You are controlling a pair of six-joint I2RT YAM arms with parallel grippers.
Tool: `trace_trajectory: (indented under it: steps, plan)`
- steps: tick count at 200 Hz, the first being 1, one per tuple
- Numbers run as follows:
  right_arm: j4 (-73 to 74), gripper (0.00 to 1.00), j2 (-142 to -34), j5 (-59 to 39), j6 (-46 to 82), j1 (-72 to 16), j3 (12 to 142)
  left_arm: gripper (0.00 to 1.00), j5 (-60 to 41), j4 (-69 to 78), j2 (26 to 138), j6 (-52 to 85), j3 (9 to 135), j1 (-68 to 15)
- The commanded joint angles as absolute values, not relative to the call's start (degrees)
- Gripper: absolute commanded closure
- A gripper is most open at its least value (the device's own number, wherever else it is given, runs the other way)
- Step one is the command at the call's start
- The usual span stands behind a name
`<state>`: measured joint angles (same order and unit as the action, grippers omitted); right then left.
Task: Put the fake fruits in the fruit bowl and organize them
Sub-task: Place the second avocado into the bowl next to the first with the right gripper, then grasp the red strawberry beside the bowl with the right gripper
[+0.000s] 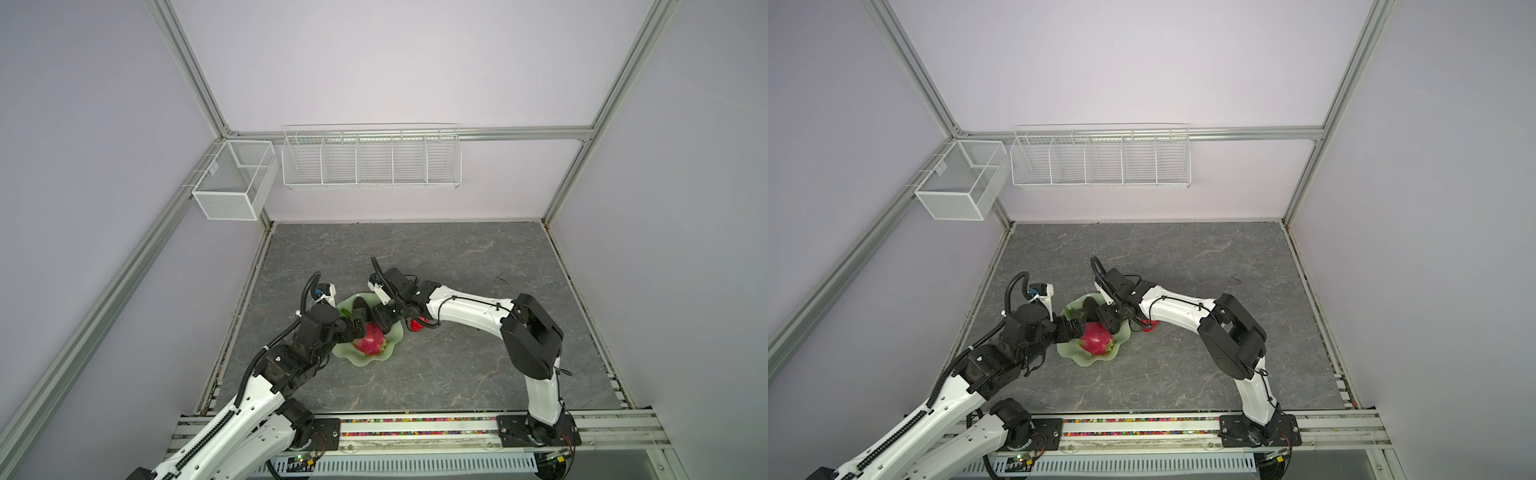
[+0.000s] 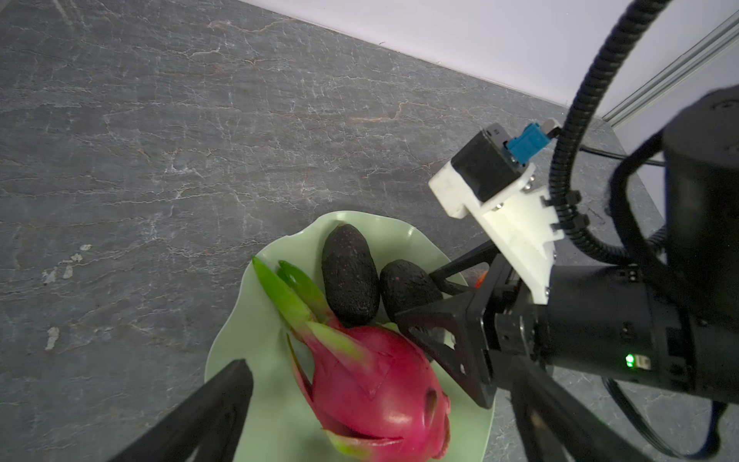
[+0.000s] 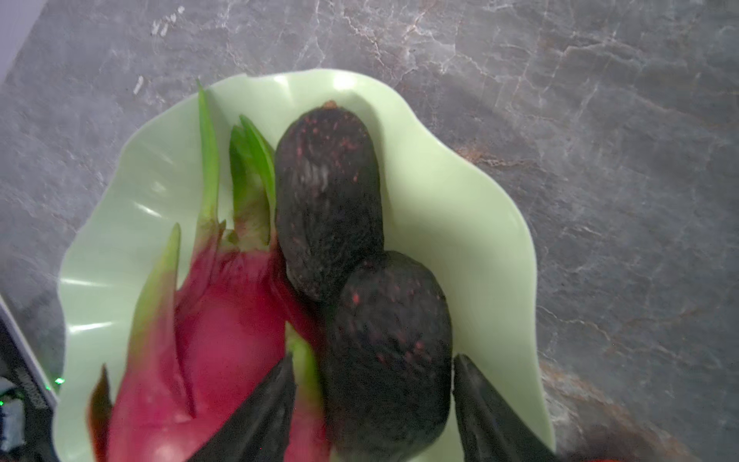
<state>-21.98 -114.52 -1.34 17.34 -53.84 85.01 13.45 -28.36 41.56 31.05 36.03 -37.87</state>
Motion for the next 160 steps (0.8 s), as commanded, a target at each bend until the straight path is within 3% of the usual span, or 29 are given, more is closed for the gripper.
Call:
trace_trajectory:
  steps: [1,52,97,160]
  plan:
    - [-22.16,0.18,-112.85,0.25,16.89,-54.09,85.48,0.01,12.93,-28.01,41.05,31.19,35.18,-37.56]
    - [-23.68,0.00,-104.59,9.65,19.52,-53.43,79.87,0.01,3.24,-23.01,42.46,27.91,34.46,-37.61]
    - [-27.08,0.00,-98.05,13.79,24.83,-49.20,71.65,0.01,-0.68,-20.97,46.87,26.60,34.28,-37.60]
    - [-25.75,0.01,-101.43,11.92,28.74,-46.55,67.78,0.00,-1.67,-19.66,48.44,26.94,34.05,-37.57]
